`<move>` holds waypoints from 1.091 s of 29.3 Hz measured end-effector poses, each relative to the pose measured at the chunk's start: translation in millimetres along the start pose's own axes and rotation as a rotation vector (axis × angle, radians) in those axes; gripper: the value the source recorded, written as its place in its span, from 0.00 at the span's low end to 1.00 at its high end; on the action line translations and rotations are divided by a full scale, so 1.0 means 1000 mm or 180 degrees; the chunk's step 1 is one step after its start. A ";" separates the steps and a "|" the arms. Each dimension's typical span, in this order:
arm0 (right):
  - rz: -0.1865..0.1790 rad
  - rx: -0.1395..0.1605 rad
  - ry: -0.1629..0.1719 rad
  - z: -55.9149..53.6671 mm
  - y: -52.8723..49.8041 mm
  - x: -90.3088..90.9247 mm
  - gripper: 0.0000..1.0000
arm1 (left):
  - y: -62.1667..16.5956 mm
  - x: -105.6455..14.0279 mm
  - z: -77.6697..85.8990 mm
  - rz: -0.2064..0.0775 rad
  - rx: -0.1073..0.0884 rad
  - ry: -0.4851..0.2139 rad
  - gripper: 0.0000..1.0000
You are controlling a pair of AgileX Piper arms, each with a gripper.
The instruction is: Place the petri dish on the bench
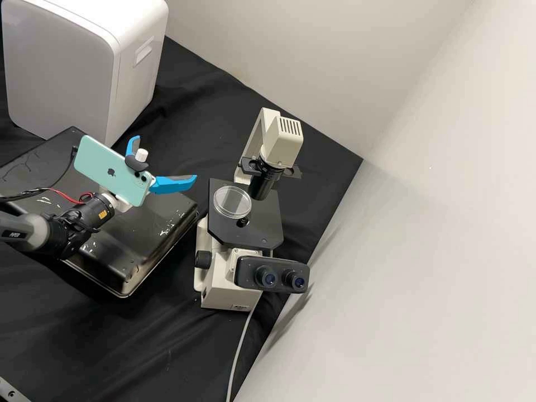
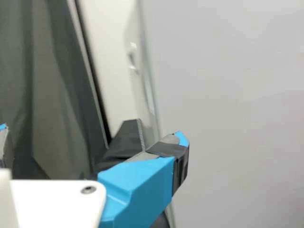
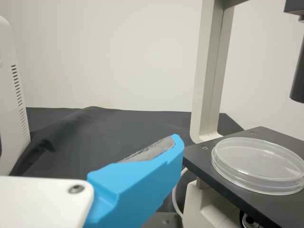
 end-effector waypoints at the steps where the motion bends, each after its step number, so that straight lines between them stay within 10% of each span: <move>1: 0.0000 0.0000 0.0000 0.000 0.000 0.000 1.00 | -0.0033 -0.006 0.001 -0.0014 0.0025 -0.0047 1.00; 23: 0.0000 0.0000 0.0000 0.000 0.000 0.000 1.00 | -0.0325 -0.103 0.061 -0.0202 0.0106 -0.1082 1.00; 32: 0.0000 0.0000 0.0000 0.000 0.000 0.000 1.00 | -0.0226 -0.126 0.088 0.0020 0.0139 -0.1385 1.00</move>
